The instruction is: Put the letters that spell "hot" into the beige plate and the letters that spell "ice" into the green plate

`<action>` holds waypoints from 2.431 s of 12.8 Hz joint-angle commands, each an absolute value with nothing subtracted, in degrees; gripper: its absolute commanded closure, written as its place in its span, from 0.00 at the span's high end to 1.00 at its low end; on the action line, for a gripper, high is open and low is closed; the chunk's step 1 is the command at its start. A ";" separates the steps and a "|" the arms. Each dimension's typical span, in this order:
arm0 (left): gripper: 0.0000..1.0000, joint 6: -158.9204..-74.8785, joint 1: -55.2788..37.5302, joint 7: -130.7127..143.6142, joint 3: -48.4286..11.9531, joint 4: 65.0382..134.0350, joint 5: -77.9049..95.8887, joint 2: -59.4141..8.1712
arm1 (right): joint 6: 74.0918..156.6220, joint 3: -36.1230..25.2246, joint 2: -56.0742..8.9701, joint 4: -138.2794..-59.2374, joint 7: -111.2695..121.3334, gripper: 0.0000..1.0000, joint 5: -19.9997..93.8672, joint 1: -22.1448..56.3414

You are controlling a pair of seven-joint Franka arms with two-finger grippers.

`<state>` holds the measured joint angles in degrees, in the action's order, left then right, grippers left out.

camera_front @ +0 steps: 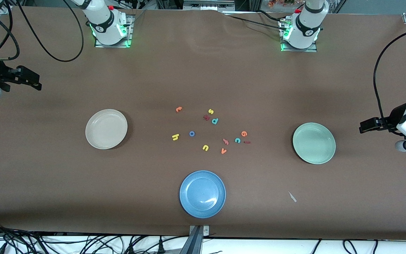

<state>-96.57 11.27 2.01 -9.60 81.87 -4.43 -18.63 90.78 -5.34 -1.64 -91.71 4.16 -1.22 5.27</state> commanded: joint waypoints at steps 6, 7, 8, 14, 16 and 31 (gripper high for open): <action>1.00 -95.89 11.16 1.76 -9.49 81.91 -5.54 -18.37 | 89.74 -5.10 -1.76 -90.62 3.60 1.00 1.84 6.24; 1.00 -95.89 11.16 1.76 -9.58 81.91 -5.54 -18.37 | 89.65 -4.40 -1.67 -90.70 3.78 1.00 1.93 6.24; 1.00 -95.89 11.16 1.76 -9.58 81.91 -5.54 -18.37 | 88.78 -3.96 -1.58 -90.62 3.78 1.00 1.93 6.24; 1.00 -95.89 11.16 1.76 -9.58 81.91 -5.54 -18.37 | 87.89 -3.25 -1.93 -90.70 3.87 1.00 4.75 6.15; 1.00 -95.89 11.07 1.76 -9.58 81.91 -5.54 -18.37 | 87.89 -3.25 -3.33 -90.62 3.95 1.00 4.75 6.24; 1.00 -95.89 10.38 1.93 -9.49 81.04 -4.83 -18.54 | 88.94 2.64 -16.17 -79.28 -8.95 1.00 6.24 13.53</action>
<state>-96.57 11.21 2.01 -9.63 81.81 -4.43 -18.65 89.78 2.72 -15.38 -81.65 -5.50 5.18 12.37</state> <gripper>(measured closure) 0.000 0.000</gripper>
